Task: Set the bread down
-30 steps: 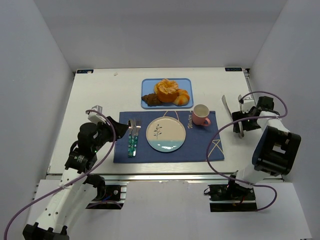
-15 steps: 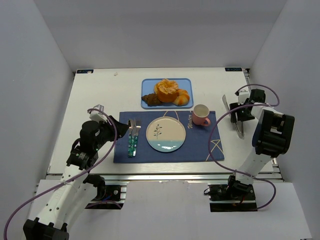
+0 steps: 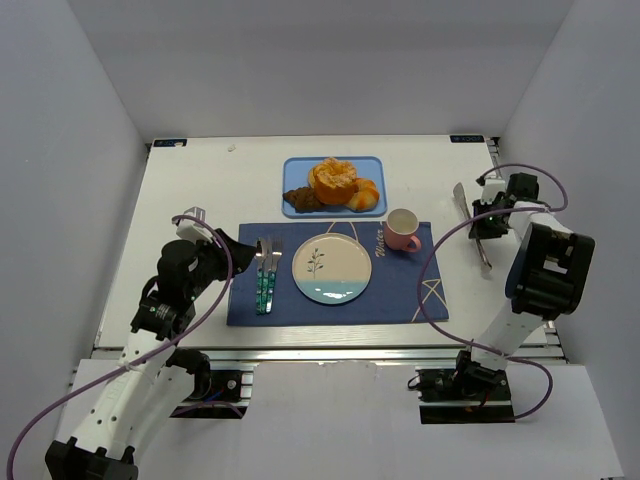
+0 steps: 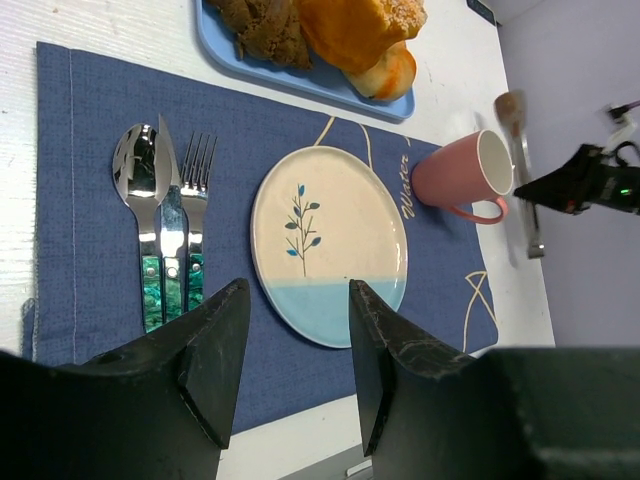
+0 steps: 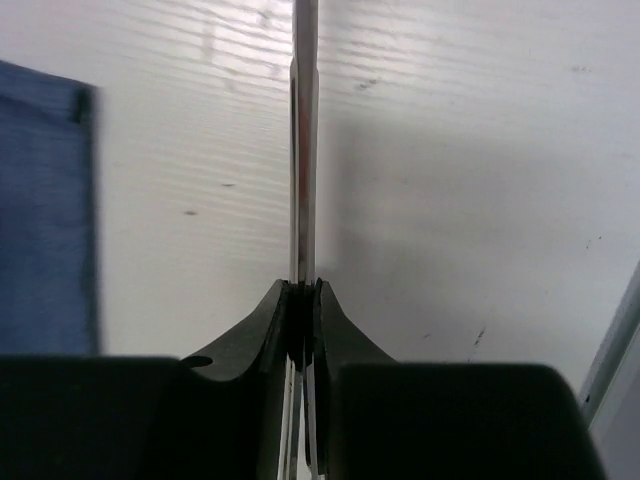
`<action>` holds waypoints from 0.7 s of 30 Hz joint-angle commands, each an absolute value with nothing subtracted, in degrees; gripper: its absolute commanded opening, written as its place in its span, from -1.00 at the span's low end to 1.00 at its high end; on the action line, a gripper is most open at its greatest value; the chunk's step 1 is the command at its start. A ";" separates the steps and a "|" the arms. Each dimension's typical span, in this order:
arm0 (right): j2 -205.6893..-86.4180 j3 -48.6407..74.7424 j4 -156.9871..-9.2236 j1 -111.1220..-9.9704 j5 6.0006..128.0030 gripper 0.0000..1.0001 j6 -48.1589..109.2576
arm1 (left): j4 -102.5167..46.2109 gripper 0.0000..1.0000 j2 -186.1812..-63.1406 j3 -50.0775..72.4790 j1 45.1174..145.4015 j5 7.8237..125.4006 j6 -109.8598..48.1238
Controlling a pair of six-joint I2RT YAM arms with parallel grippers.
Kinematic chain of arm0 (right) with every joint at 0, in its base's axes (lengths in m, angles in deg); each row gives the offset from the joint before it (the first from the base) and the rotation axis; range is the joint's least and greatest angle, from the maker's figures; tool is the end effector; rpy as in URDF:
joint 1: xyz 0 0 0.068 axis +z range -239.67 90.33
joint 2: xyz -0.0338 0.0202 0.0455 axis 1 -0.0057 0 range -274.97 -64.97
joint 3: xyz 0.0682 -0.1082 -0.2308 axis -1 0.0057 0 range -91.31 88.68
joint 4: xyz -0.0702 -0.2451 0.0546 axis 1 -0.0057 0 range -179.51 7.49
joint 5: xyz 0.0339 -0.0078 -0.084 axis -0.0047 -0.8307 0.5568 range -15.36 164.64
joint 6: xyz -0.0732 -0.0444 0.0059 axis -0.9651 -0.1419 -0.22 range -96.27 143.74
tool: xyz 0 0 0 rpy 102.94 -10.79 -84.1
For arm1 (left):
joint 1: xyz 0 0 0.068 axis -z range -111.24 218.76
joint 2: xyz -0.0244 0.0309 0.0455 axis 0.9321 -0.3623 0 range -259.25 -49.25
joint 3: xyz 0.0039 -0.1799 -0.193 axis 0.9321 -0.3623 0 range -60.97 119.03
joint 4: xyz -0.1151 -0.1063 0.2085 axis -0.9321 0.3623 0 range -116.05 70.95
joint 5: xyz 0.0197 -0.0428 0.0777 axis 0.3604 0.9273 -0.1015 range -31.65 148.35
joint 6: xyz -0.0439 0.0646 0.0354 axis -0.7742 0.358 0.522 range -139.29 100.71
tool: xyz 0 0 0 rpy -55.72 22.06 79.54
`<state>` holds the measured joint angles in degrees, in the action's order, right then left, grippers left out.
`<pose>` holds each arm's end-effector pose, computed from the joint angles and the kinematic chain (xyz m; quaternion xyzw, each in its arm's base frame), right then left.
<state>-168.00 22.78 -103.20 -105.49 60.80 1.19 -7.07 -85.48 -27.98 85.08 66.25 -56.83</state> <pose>0.3772 -0.0881 0.1373 -0.0894 0.9502 0.0189 0.2980 0.1886 -0.0661 0.2539 -0.1147 0.8210 -0.3029 0.4701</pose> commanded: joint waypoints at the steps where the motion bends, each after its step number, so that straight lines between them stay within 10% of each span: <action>1: -159.91 15.23 -107.02 -105.50 51.20 -0.73 4.57 | -6.71 0.08 -84.68 -25.55 85.02 65.56 -56.55; 8: -159.45 4.23 -111.60 -100.84 41.60 -0.19 12.21 | -8.21 0.08 -84.85 -25.81 85.02 66.09 -57.52; 21: -167.62 -6.23 -107.92 -89.76 35.97 -0.04 25.40 | -6.27 0.09 -85.46 -23.62 85.02 65.38 -57.70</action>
<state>-166.29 -2.53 -109.69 -91.10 39.27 20.73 -6.74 -85.33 -26.14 85.08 66.19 -57.33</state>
